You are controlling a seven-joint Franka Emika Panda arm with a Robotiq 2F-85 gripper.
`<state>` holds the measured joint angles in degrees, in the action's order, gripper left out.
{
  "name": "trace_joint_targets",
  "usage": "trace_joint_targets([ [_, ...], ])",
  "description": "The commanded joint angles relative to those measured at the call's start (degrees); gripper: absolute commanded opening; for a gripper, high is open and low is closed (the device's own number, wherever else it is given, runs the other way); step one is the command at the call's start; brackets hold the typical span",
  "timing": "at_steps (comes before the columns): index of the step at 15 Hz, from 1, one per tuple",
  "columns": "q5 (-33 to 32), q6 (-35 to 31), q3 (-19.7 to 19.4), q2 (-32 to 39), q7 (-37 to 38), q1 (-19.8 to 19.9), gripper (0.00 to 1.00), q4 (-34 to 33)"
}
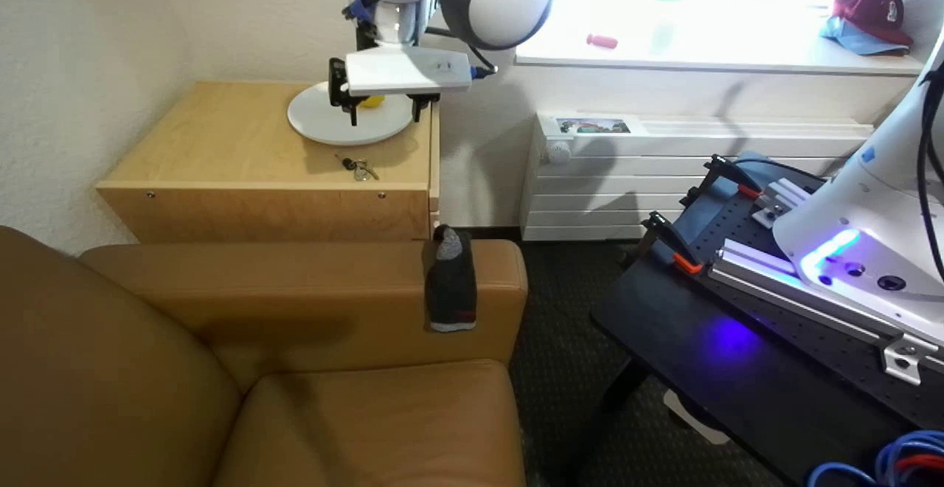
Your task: Put the keys on the plate, slide the plate to the left, then put the cup on the windowsill on the right side of the nightstand
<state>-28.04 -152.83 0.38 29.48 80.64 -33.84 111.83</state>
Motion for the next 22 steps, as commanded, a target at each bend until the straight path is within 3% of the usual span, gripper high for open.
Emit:
trace_joint_targets([
  [1, 6.37, -0.74, 2.11, 9.11, -3.13, 1.79, 1.00, -9.47],
  [3, 15.12, 2.62, 7.06, 11.78, -10.36, 5.47, 1.00, -14.38],
  [6, 18.47, 8.27, 6.07, 14.90, -14.80, 4.10, 1.00, -21.73],
  [7, 17.43, 9.52, 4.49, 15.15, -14.94, 2.59, 1.00, -23.17],
  [8, 17.78, 6.05, 3.90, 13.41, -13.20, 2.43, 1.00, -19.01],
  [11, 17.70, 8.11, 3.89, 14.32, -13.73, 2.03, 1.00, -21.96],
  [16, 10.87, 1.25, -5.41, 19.13, -9.33, -2.50, 1.00, -23.87],
  [22, 14.96, 2.23, -3.57, 20.34, -10.56, -0.75, 1.00, -24.11],
])
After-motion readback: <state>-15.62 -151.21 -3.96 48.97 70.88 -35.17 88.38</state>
